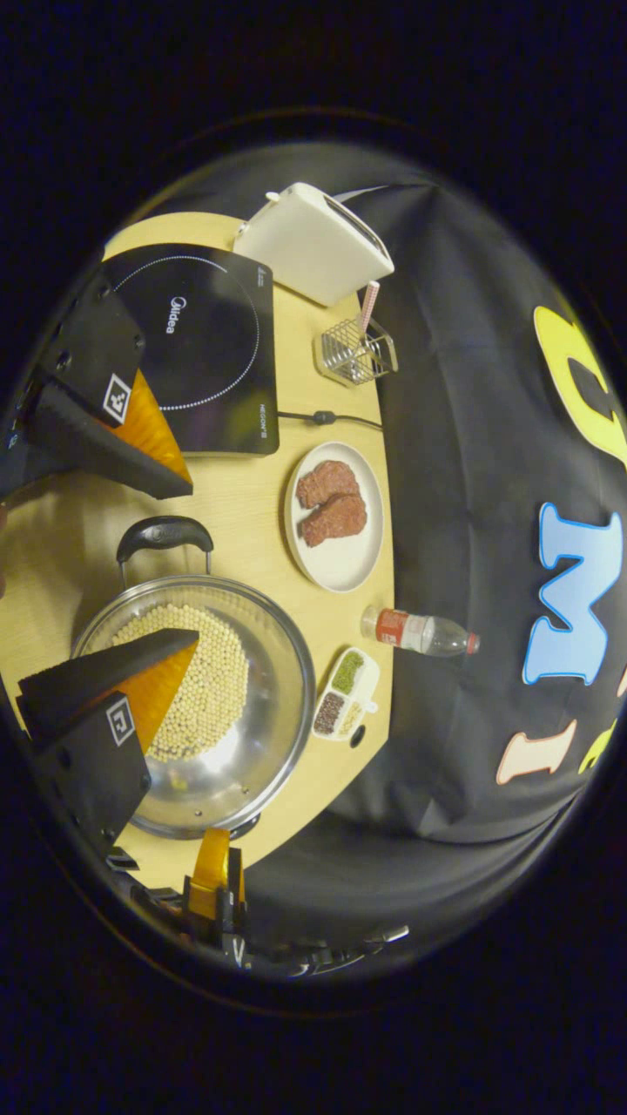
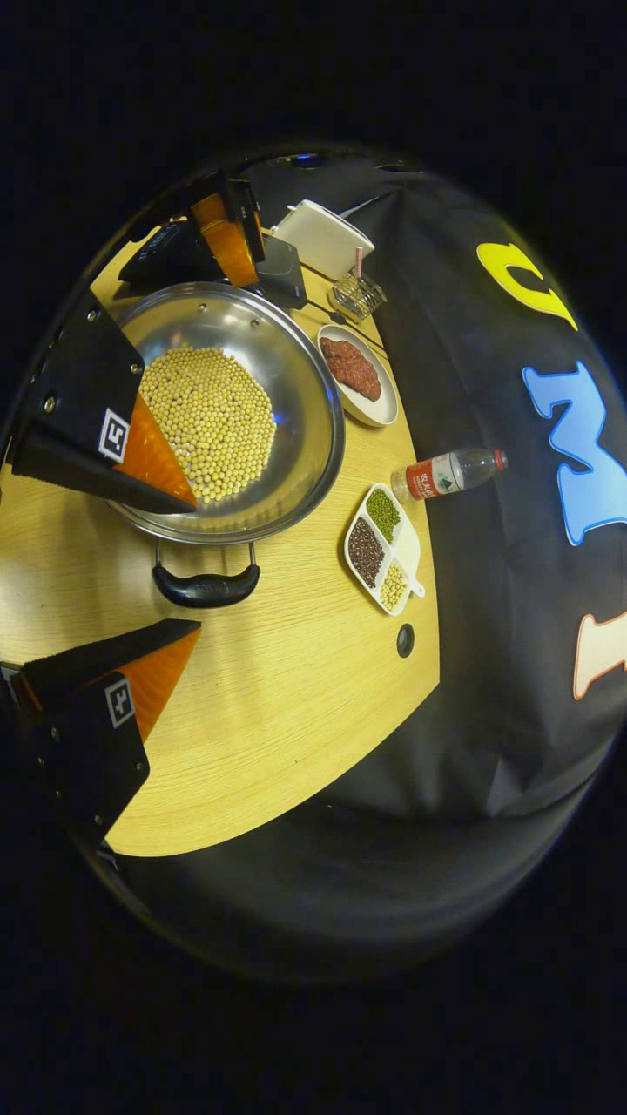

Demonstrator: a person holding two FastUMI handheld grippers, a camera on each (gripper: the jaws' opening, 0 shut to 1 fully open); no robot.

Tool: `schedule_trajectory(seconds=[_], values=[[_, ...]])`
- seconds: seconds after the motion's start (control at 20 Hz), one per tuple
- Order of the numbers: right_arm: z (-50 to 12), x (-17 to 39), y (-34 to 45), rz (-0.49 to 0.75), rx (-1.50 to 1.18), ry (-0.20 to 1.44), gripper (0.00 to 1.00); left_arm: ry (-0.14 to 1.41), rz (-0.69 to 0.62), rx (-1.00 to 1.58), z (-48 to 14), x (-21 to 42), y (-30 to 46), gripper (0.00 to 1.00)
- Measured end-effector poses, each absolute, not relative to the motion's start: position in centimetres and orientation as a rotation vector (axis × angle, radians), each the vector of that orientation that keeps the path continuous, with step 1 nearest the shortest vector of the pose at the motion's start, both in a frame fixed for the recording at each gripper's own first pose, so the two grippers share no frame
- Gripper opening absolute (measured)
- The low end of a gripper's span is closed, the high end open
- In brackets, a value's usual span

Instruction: First push the handle of the pot to place it horizontally, then grasp the pot with both hands and set it on the induction cooktop.

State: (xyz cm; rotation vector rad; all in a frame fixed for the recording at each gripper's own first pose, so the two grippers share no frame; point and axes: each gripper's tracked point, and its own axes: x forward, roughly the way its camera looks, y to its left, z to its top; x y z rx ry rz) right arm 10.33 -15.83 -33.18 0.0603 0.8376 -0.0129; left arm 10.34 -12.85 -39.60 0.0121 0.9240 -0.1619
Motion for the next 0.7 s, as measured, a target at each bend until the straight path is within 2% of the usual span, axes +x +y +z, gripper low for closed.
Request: schedule_trajectory(seconds=[0.4,0.45,0.5,0.55,0.6,0.7], values=[[-35.8,12.7,-16.0,0.006,0.085,0.896,0.75,1.016,-0.116,0.039,-43.6,11.0,-12.0,0.98],[-36.1,12.9,-16.0,0.015,0.093,0.9,0.71,1.024,-0.106,0.051,-44.0,11.0,-11.7,0.94],[-36.2,13.0,-15.7,0.028,0.105,0.904,0.71,1.033,-0.111,0.052,-44.2,11.2,-11.7,0.88],[-35.8,13.0,-15.7,0.033,0.104,0.899,0.62,1.043,-0.125,0.042,-44.5,10.8,-12.3,0.88],[-36.2,13.2,-15.8,0.039,0.095,0.896,0.61,1.049,-0.137,0.042,-44.7,10.9,-12.6,0.8],[-36.1,13.3,-15.7,0.047,0.105,0.894,0.59,1.048,-0.144,0.049,-44.7,11.0,-12.5,0.7]])
